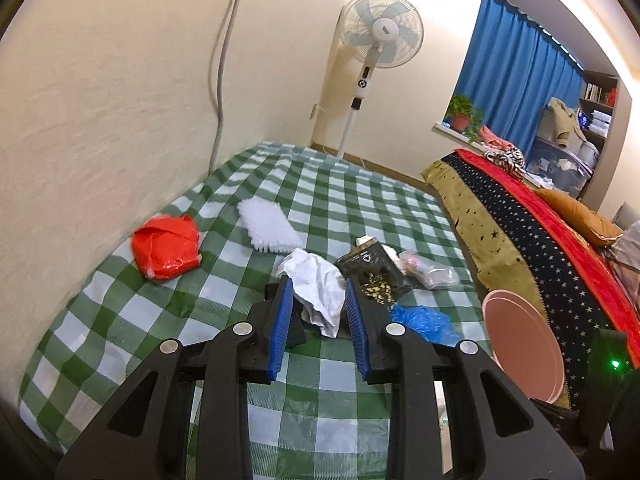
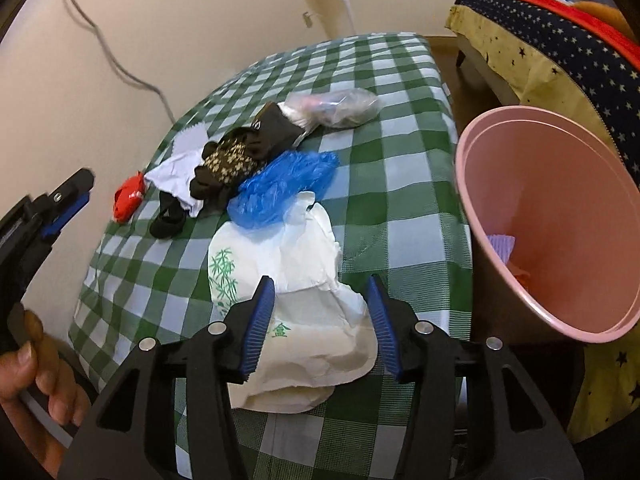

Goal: Collect trash
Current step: 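Grasp the white paper bag with green print with the right gripper, then grasp the black elastic strap with the left gripper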

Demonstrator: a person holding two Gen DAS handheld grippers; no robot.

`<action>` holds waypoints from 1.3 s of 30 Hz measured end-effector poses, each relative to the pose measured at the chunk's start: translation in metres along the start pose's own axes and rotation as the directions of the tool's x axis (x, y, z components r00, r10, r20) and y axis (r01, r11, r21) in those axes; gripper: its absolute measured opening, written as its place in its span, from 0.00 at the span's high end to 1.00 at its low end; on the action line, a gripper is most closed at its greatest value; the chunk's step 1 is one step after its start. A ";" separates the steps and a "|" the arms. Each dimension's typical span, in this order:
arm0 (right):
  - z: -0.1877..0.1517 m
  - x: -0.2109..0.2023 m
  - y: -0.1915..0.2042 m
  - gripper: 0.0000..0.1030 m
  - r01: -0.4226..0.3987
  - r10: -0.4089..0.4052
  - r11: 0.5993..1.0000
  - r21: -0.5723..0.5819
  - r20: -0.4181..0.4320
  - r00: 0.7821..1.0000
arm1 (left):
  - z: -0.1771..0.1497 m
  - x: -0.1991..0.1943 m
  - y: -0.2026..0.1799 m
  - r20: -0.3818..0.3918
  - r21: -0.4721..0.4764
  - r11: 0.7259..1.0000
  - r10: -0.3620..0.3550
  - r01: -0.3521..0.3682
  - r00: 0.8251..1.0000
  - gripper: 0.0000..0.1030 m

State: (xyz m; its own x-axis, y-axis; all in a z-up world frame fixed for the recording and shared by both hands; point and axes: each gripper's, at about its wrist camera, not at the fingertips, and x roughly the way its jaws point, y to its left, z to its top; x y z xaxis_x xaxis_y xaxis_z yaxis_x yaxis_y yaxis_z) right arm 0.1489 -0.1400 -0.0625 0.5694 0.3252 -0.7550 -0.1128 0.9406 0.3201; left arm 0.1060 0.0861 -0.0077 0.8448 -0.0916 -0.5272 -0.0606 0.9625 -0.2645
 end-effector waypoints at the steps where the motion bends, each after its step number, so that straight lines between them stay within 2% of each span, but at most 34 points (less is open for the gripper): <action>1: 0.000 0.001 0.001 0.67 -0.002 0.002 1.000 -0.003 -0.005 1.000 | 0.000 0.002 0.000 -0.004 -0.002 1.000 0.003 -0.003 1.000 0.74; 2: -0.001 0.002 0.002 0.78 -0.001 0.001 1.000 -0.009 -0.011 1.000 | -0.001 0.005 0.001 -0.010 -0.005 1.000 0.006 -0.006 1.000 0.74; 6: 0.000 -0.001 0.006 0.90 -0.021 0.021 0.999 -0.034 -0.001 1.000 | -0.003 0.015 0.001 -0.029 -0.006 1.000 0.015 -0.015 0.999 0.74; 11: 0.011 -0.025 0.011 0.93 0.020 -0.012 0.998 -0.067 0.117 0.993 | -0.007 0.025 0.002 -0.055 -0.002 0.999 0.034 -0.034 0.998 0.73; 15: 0.017 -0.035 0.007 0.93 0.043 -0.034 0.998 -0.051 0.169 0.985 | -0.012 0.036 0.006 -0.094 -0.002 0.998 0.070 -0.070 0.993 0.74; 28: 0.021 -0.014 0.004 0.93 0.023 -0.018 0.999 -0.040 0.110 0.994 | -0.027 0.077 0.012 -0.232 -0.010 0.992 0.119 -0.125 0.965 0.73; 35: 0.022 -0.015 0.010 0.93 0.005 0.003 0.998 -0.065 0.120 0.993 | -0.027 0.078 0.013 -0.240 -0.019 0.992 0.114 -0.122 0.964 0.77; 39: 0.023 -0.023 0.016 0.93 -0.018 0.030 0.996 -0.086 0.144 0.989 | -0.023 0.068 0.016 -0.207 -0.017 0.989 0.141 -0.148 0.968 0.77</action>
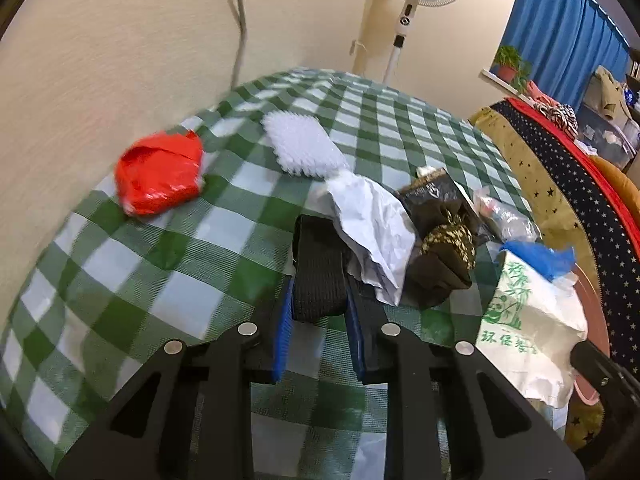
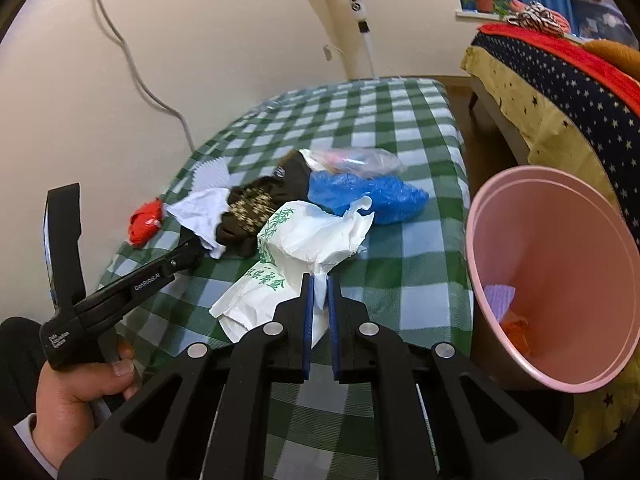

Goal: Collect trash
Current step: 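Grasp the black elastic strap with the left gripper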

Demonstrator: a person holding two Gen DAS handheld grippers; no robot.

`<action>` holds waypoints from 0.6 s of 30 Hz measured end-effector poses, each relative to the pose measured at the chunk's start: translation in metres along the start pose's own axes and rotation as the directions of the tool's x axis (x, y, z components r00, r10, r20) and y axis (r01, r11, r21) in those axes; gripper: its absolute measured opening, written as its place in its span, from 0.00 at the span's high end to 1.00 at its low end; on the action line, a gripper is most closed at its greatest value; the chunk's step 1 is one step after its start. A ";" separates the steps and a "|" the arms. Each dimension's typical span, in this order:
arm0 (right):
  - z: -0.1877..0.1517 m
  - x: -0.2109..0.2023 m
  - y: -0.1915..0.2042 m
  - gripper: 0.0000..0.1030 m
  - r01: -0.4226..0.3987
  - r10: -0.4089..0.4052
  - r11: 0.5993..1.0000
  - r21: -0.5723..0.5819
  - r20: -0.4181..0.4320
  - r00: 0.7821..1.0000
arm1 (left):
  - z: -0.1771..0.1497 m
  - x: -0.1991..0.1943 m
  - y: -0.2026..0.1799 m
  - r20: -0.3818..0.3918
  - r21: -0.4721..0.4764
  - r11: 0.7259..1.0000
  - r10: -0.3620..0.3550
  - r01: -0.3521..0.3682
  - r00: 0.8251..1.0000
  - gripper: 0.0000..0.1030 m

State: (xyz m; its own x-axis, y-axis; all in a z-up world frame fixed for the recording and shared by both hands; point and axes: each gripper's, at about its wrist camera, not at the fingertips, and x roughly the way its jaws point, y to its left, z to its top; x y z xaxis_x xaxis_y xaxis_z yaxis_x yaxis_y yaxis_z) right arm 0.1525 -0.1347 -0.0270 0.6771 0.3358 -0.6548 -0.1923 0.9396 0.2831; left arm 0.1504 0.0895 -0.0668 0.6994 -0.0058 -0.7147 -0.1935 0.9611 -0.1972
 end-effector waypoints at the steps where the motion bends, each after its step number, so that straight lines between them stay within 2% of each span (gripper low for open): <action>1: 0.001 -0.002 0.002 0.93 -0.007 0.007 1.000 -0.007 0.006 1.000 | 0.000 -0.002 0.002 0.005 -0.003 1.000 0.002 -0.002 1.000 0.77; 7: -0.001 -0.020 0.019 0.93 -0.027 0.030 0.998 -0.063 0.054 0.998 | 0.000 -0.025 0.007 0.054 0.000 1.000 0.014 -0.014 0.998 0.77; 18: -0.007 -0.063 0.022 0.93 0.037 -0.024 0.996 -0.087 0.145 0.989 | -0.007 -0.072 0.001 0.140 0.046 0.999 -0.010 0.004 0.990 0.77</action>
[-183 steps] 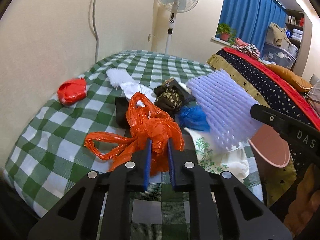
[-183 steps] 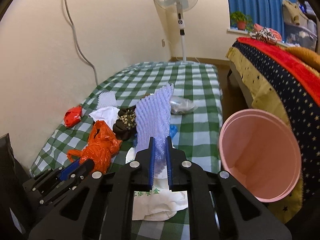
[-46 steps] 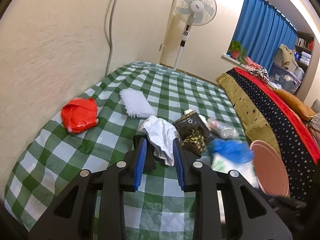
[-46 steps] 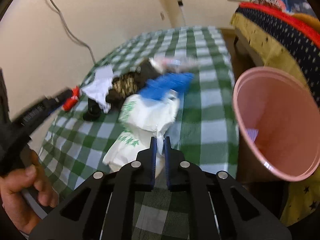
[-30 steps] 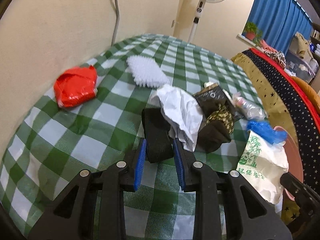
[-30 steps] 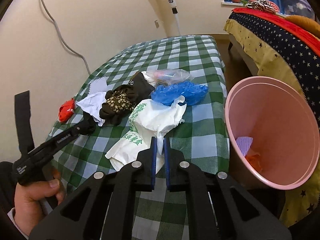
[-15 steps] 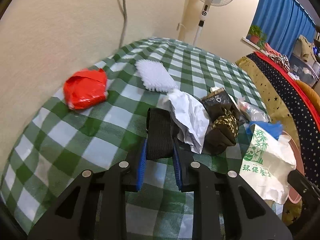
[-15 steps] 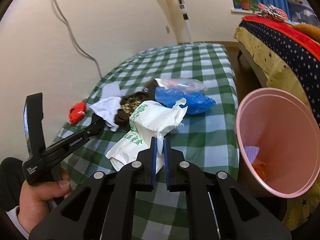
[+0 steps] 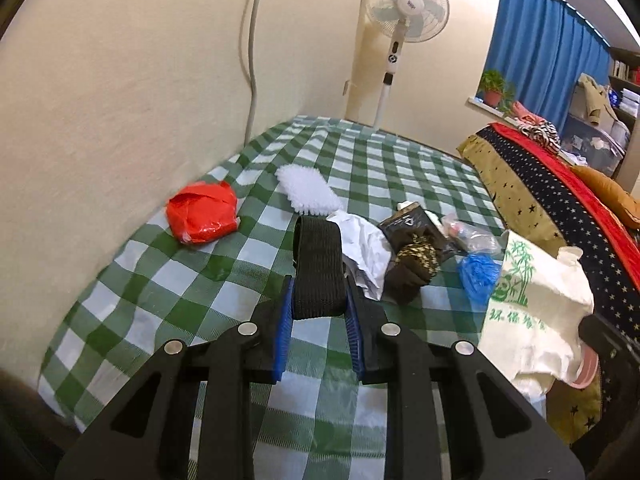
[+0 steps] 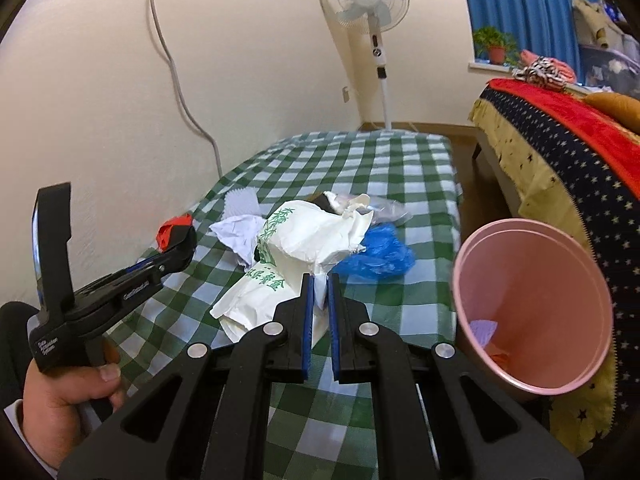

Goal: Collect trash
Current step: 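Grasp the black elastic strap with the left gripper, then carry the paper bag and black strap with both grippers over the pink bin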

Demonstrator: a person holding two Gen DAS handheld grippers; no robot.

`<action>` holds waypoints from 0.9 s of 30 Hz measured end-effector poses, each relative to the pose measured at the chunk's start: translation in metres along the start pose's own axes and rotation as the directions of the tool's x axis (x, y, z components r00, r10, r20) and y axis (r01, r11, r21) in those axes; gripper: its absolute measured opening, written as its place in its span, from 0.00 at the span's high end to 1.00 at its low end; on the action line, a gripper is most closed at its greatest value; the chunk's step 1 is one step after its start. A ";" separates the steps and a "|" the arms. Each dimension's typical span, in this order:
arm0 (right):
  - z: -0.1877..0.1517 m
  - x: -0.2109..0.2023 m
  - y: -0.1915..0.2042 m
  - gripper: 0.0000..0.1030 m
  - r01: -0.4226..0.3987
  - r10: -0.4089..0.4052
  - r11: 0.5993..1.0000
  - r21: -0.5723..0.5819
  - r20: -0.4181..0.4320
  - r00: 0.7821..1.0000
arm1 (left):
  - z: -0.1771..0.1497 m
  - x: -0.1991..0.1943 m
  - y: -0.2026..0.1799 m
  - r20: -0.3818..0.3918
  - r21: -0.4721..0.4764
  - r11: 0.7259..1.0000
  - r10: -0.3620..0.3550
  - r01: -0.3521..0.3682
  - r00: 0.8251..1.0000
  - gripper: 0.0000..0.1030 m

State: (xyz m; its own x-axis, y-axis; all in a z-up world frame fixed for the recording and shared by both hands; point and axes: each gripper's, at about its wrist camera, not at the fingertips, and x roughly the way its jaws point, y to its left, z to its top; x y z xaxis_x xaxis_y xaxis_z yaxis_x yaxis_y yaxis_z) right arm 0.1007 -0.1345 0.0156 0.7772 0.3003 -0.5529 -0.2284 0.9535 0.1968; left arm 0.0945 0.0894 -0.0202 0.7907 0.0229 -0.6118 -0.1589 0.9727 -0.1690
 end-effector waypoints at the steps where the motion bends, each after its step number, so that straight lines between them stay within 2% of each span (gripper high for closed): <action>1: 0.000 -0.004 -0.001 0.93 0.006 -0.006 1.000 0.002 0.009 1.000 | 0.000 -0.003 -0.001 0.005 0.002 1.000 -0.003 0.003 1.000 0.77; 12: 0.006 -0.030 -0.013 0.93 0.070 -0.072 0.997 0.030 0.068 0.995 | -0.003 -0.029 -0.014 0.051 0.040 0.998 -0.052 0.050 0.997 0.77; 27: 0.017 -0.055 -0.041 0.93 0.163 -0.173 0.983 0.086 0.123 0.977 | -0.004 -0.038 -0.035 0.074 0.081 0.993 -0.096 0.090 0.993 0.77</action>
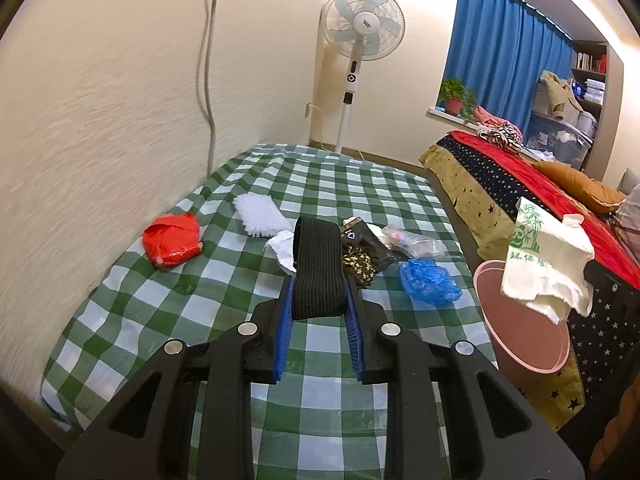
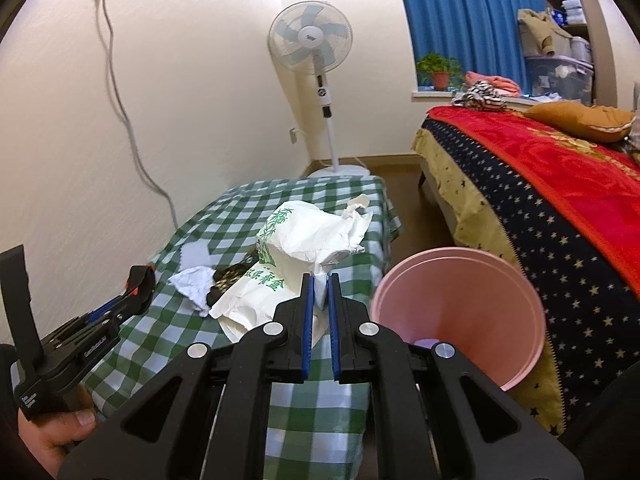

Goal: Collect trash
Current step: 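Carry the paper bag and black strap with both grippers over the pink bin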

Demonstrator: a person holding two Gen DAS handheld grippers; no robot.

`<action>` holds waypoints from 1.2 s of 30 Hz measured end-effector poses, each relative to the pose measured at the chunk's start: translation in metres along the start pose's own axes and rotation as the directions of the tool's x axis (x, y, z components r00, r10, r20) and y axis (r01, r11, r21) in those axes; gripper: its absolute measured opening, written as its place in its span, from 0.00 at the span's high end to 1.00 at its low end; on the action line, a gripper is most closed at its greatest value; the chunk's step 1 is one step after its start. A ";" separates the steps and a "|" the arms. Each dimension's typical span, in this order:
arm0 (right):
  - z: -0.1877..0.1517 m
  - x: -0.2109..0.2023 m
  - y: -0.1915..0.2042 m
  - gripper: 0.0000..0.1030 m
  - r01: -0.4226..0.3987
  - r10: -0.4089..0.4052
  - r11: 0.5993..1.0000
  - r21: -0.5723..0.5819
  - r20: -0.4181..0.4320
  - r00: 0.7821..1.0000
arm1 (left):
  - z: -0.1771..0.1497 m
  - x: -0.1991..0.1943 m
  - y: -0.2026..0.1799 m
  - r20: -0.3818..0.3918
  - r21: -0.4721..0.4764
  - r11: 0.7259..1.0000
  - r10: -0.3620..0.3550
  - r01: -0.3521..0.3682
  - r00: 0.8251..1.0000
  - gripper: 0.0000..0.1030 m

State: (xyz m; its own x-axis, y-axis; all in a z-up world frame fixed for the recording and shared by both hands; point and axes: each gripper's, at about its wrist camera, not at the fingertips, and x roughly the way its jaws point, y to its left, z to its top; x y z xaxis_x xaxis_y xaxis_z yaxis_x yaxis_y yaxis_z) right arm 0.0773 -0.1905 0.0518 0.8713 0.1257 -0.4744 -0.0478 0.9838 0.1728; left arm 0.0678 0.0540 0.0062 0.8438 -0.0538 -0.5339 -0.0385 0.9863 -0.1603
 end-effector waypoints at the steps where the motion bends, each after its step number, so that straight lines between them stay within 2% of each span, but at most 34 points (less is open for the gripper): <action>1: 0.001 -0.001 -0.002 0.93 0.006 -0.006 1.000 0.003 0.002 1.000 | 0.000 0.000 -0.001 0.001 0.001 1.000 -0.002 0.002 1.000 0.77; 12: 0.020 -0.020 -0.030 0.93 0.097 -0.098 0.995 0.026 0.039 0.994 | -0.001 0.002 -0.012 0.000 0.025 0.999 -0.024 0.024 1.000 0.77; 22: 0.033 -0.031 -0.066 0.93 0.181 -0.186 0.977 0.109 0.043 0.982 | -0.001 0.006 -0.031 0.000 0.062 0.996 -0.064 0.064 0.998 0.77; 36: 0.039 -0.021 -0.097 0.93 0.297 -0.305 0.943 0.148 0.034 0.952 | -0.003 0.019 -0.085 -0.014 0.142 0.975 -0.170 0.170 0.985 0.77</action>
State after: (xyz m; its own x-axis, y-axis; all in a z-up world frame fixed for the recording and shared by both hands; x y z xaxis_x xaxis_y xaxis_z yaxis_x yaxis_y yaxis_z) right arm 0.0826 -0.2939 0.0783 0.8607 -0.1846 -0.4745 0.2857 0.9465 0.1500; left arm 0.0855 -0.0311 0.0065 0.8303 -0.2231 -0.5107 0.1821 0.9747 -0.1296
